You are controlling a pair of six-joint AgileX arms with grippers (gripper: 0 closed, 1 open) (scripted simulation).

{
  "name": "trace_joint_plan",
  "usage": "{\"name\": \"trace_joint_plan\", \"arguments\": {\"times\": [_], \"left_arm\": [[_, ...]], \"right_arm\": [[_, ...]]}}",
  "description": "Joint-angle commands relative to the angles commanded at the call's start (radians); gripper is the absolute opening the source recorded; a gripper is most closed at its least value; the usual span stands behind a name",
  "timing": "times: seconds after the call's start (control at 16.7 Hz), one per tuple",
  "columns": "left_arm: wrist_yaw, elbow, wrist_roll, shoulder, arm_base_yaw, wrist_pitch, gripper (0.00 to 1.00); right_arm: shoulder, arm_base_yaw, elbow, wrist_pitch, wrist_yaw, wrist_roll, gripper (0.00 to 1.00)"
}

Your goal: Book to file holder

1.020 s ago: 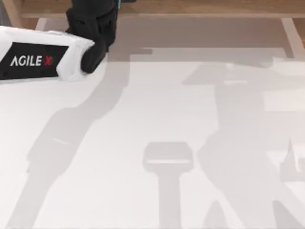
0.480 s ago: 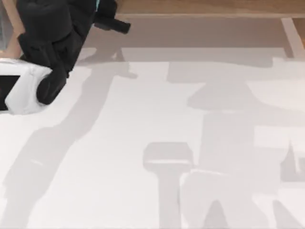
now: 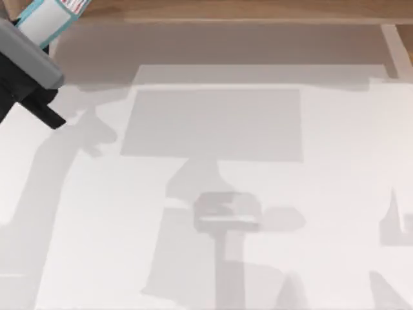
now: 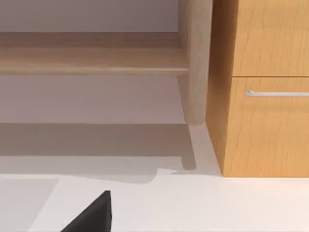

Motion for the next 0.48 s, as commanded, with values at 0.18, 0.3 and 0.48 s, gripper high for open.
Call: {"name": "trace_joint_plan", "arguments": {"times": [0.18,0.3,0.48], "left_arm": [[0.111,-0.068,0.210,-0.011,0.177,-0.037,0.00],[0.172,-0.070,0.343,0.020,0.294,-0.063,0.00],[0.245,-0.002,0.526,0.113,0.440,-0.094,0.00]], "right_arm": [[0.000,0.000,0.000,0.000,0.000,0.000,1.00],[0.000,0.000,0.000,0.000,0.000,0.000,1.00],[0.000,0.000,0.000,0.000,0.000,0.000,1.00]]}}
